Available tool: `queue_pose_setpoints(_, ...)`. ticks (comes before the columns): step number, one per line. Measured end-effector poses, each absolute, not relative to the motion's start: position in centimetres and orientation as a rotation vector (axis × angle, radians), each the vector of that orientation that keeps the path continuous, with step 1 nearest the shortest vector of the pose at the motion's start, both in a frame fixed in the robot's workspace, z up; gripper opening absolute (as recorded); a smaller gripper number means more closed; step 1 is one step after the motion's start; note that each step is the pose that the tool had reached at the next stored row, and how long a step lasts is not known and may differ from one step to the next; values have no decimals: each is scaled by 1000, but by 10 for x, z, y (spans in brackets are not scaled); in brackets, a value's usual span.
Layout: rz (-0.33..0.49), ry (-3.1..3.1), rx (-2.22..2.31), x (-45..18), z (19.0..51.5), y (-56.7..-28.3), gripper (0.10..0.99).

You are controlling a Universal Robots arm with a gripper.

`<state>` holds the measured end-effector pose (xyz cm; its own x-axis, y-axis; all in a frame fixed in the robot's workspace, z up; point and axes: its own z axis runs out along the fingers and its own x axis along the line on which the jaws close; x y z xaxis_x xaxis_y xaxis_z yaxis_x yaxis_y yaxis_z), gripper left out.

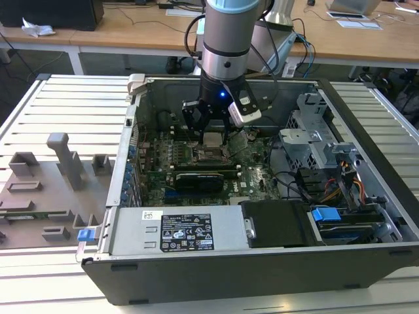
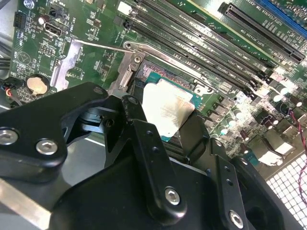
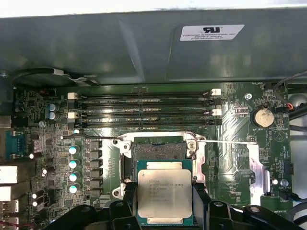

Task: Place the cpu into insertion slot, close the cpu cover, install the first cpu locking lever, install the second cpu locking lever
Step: 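Place the cpu into insertion slot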

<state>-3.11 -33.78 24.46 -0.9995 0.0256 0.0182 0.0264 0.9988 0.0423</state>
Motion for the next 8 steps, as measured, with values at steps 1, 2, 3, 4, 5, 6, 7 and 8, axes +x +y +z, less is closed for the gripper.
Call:
queue_pose_setpoints(1,-66,-3123,-41,-31,245,-338,541)
queue_pose_setpoints(2,-61,-3123,-46,-31,244,-338,541)
queue_pose_setpoints(3,-55,-3123,-60,-31,244,-338,541)
queue_pose_setpoints(4,-53,-3123,-76,-31,244,-338,541)
queue_pose_setpoints(5,-50,-3123,-97,-31,244,-338,541)
queue_pose_setpoints(6,-48,-3122,-129,-31,244,-338,541)
queue_pose_setpoints(7,-45,-3122,-151,-31,244,-338,541)
queue_pose_setpoints(8,-44,-3121,-164,-31,244,-338,541)
